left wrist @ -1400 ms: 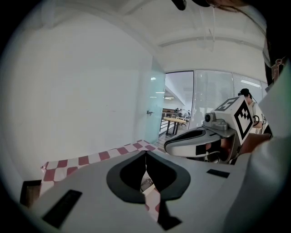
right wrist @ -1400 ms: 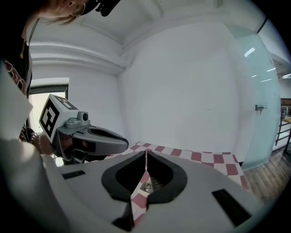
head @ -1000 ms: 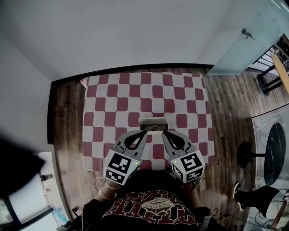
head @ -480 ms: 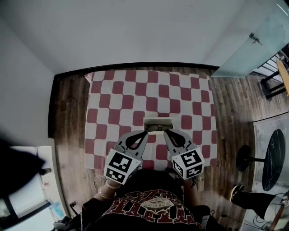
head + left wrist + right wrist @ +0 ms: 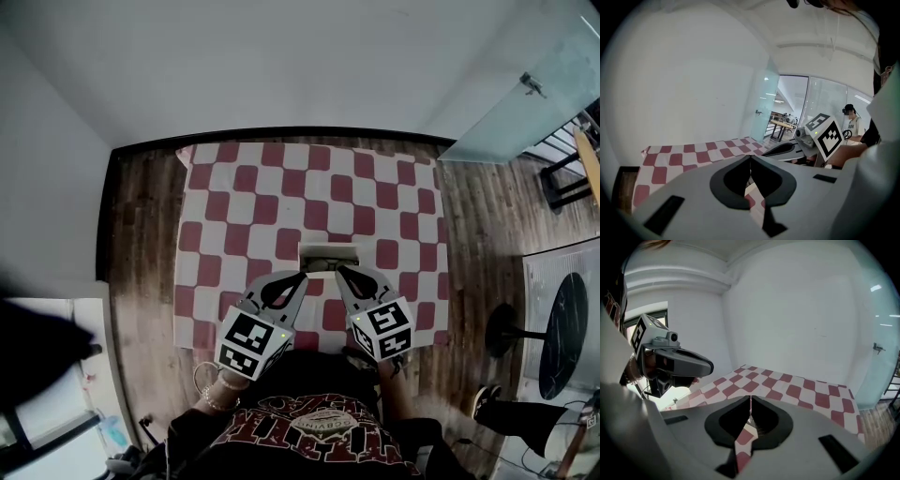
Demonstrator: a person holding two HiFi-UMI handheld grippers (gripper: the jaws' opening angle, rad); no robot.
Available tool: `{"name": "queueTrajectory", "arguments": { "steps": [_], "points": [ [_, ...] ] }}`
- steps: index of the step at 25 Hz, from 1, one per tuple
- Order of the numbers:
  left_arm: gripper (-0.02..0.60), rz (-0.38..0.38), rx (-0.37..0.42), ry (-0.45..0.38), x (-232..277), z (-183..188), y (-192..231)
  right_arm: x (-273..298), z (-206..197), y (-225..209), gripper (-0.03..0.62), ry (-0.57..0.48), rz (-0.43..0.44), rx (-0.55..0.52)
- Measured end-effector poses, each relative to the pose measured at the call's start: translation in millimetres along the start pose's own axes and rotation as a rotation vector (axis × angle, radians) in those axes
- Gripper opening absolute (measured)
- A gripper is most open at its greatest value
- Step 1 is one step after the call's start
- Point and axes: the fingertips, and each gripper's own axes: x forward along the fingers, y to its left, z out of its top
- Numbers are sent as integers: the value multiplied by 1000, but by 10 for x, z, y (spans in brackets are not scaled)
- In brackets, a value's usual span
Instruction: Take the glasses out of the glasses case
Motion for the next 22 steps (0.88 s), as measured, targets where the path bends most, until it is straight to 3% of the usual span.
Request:
{"name": "queueTrajectory", "arguments": {
  "steps": [12,22],
  "points": [
    [9,-31,-44,7,48,-92,-32,189,-204,20,25,67,16,-10],
    [9,-46,-37,19,82,-161,-90,357,-375,-15,25,131,21,-43]
  ]
}}
